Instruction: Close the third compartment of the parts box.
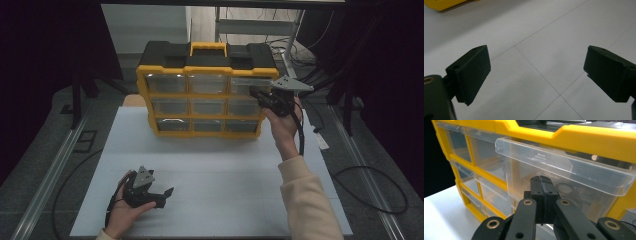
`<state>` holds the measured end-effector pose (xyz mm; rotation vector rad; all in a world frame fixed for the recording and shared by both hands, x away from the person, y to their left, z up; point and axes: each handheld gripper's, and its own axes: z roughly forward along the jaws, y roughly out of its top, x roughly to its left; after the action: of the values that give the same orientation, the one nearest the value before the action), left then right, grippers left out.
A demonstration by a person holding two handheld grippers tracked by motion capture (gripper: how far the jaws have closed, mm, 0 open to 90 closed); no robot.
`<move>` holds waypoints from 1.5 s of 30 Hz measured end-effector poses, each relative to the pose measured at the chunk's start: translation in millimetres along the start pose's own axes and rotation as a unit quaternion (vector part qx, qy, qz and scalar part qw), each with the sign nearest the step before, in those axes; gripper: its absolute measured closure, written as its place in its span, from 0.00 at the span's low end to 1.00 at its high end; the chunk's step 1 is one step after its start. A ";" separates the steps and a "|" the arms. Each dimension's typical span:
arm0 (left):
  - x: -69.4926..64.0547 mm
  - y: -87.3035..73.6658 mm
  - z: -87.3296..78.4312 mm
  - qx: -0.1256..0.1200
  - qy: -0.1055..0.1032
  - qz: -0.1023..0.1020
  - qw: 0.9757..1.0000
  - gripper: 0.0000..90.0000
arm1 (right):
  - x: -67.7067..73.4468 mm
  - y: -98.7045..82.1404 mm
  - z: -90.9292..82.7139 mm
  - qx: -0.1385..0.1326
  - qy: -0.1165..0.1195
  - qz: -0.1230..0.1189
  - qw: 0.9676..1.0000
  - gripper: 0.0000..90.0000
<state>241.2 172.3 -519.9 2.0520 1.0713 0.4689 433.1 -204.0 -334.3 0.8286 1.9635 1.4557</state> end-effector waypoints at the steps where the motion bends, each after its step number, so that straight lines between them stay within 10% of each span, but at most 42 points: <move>1: 0.0 0.0 0.0 0.000 0.000 0.000 1.000 0.09 | -1.4 0.1 1.9 0.000 -0.003 0.002 1.000 1.00; 13: 2.7 1.0 0.7 0.000 0.000 -0.006 1.000 0.09 | -5.0 0.5 8.5 0.001 -0.005 0.009 1.000 1.00; 30: 4.6 2.7 -4.2 -0.006 0.010 -0.009 1.000 0.09 | 25.3 -15.9 -20.1 -0.008 0.071 -0.026 0.997 0.96; 31: 4.6 2.1 -4.2 -0.004 0.010 -0.007 1.000 0.09 | 31.0 -23.2 -28.3 -0.008 0.087 -0.031 0.996 0.76; 36: 4.0 0.7 -4.6 -0.004 0.008 -0.004 1.000 0.09 | 43.0 -39.2 -45.0 0.001 0.078 -0.025 0.997 0.43; 45: 4.6 2.1 -6.0 -0.010 0.007 -0.005 1.000 0.09 | 54.6 -80.3 -80.2 0.020 0.087 -0.003 0.996 0.32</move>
<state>241.3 178.0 -514.5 2.0268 1.0805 0.4886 325.9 -230.7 -394.7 0.7329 2.1272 1.5343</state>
